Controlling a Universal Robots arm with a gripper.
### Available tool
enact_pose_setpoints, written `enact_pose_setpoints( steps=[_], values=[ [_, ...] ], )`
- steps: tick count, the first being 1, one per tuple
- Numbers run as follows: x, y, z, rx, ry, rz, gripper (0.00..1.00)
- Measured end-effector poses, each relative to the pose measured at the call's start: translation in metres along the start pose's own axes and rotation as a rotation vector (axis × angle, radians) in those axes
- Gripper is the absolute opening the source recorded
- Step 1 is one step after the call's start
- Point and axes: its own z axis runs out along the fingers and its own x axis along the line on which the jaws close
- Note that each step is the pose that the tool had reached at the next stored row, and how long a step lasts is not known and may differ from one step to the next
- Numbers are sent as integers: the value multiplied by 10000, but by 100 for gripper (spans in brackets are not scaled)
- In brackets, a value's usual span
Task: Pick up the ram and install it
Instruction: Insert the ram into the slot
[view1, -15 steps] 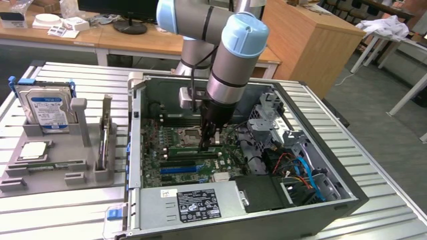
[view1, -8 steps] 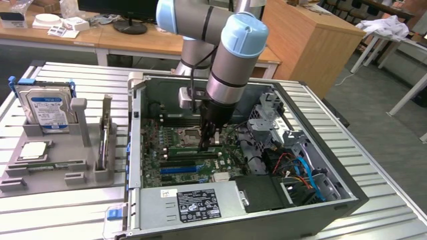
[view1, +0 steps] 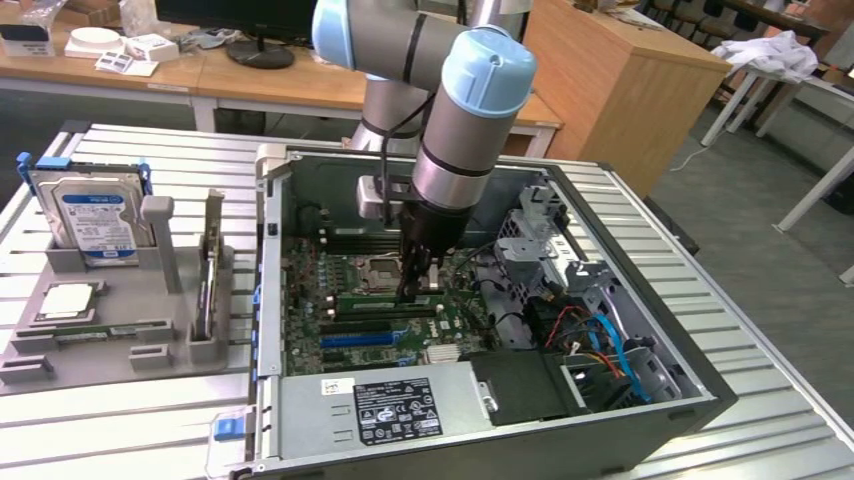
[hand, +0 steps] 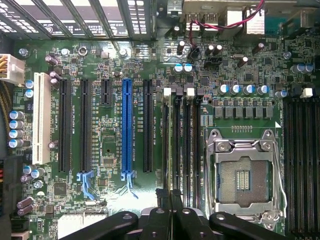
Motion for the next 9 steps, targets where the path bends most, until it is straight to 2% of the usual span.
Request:
enact_pose_setpoints(
  steps=[9],
  values=[
    [-1, -8, 2, 1, 0, 0, 12]
  ],
)
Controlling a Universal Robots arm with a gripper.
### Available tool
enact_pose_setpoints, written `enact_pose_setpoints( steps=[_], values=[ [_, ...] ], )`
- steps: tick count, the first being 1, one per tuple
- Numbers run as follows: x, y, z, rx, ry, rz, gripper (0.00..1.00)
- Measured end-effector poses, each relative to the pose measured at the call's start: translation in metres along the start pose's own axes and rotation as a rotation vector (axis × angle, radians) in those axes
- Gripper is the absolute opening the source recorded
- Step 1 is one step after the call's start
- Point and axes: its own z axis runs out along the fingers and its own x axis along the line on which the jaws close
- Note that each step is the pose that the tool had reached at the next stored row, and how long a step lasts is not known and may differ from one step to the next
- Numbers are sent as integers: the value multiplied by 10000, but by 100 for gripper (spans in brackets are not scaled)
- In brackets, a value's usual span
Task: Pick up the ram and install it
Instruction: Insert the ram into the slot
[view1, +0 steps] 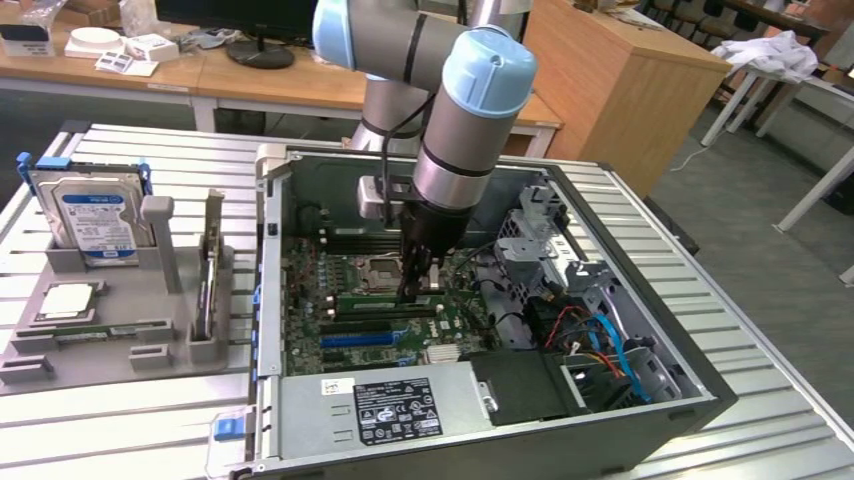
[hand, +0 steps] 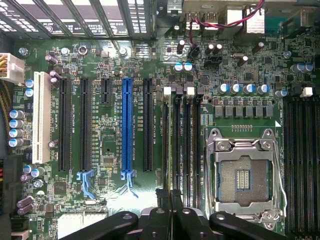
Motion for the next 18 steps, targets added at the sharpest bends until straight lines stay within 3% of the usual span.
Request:
enact_pose_setpoints(
  steps=[18],
  values=[
    [1, -13, 15, -2, -1, -34, 12]
  ],
)
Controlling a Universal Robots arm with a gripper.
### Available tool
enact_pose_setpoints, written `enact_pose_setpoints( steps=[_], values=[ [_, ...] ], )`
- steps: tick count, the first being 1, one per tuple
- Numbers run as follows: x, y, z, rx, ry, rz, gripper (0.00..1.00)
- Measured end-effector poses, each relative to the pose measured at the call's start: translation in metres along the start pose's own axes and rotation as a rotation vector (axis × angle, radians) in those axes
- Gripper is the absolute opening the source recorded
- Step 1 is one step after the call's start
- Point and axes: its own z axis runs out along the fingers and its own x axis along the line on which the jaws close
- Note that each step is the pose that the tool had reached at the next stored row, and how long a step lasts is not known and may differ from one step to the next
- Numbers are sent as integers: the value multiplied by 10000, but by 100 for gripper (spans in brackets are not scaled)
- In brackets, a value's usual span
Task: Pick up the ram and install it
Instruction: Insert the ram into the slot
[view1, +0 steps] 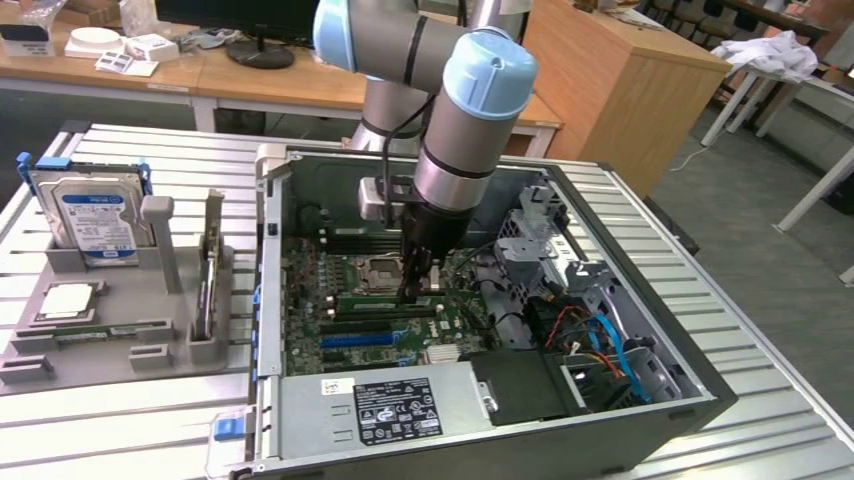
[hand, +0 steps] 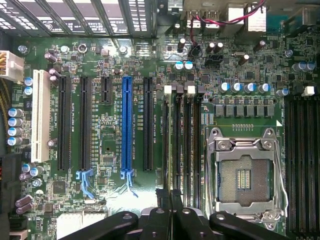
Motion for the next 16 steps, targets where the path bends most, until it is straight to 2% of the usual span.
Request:
enact_pose_setpoints(
  steps=[16],
  values=[
    [0, -1, 0, -1, 5, -88, 12]
  ],
)
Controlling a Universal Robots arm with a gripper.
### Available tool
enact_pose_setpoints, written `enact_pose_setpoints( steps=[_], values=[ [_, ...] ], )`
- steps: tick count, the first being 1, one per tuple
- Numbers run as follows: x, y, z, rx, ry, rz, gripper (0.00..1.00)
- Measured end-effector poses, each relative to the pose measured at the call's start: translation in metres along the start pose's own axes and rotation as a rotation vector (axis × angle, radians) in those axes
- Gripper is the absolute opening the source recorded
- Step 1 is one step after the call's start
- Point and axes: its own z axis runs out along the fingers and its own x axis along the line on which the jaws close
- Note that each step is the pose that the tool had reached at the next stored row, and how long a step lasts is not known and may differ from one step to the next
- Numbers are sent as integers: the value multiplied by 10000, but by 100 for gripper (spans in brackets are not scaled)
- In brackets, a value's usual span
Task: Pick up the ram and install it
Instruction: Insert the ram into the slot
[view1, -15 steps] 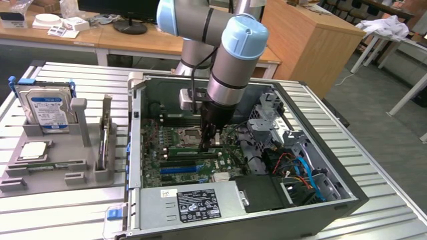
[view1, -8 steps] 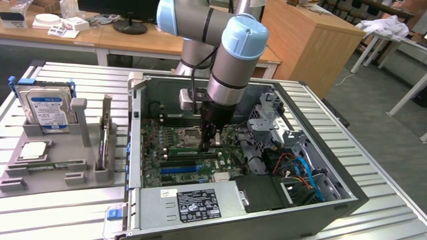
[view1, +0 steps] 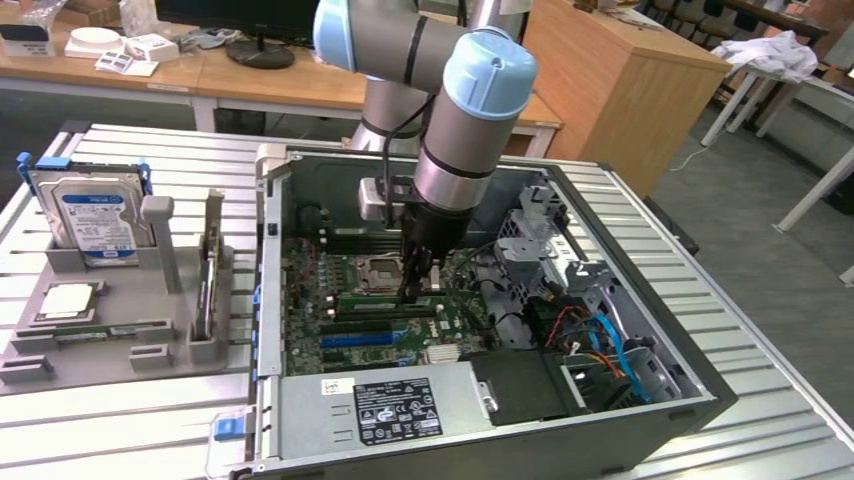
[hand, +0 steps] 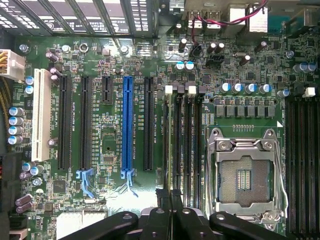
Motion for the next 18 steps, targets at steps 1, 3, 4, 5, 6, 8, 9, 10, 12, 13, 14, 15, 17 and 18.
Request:
enact_pose_setpoints(
  steps=[1, 3, 4, 5, 6, 8, 9, 10, 12, 13, 14, 15, 17, 18],
  values=[
    [0, 0, 0, 0, 0, -15, 12],
    [0, 0, 0, -2, 1, -38, 12],
    [0, 0, 0, -1, 1, -39, 12],
    [0, 0, 0, -1, 1, -40, 12],
    [0, 0, 0, 0, 2, -40, 12],
    [0, 0, 0, 0, 2, -40, 12],
    [0, 0, 0, -1, 1, -40, 12],
    [0, 0, 0, -1, 1, -40, 12],
    [0, 0, 2, -2, 2, -40, 12],
    [0, 0, 5, -1, 1, -40, 12],
    [0, -1, 7, 0, 0, -41, 12],
    [0, 0, 10, 0, 0, -40, 12],
    [0, -1, 14, -1, 1, -40, 12],
    [0, -1, 16, -1, 1, -40, 12]
  ],
)
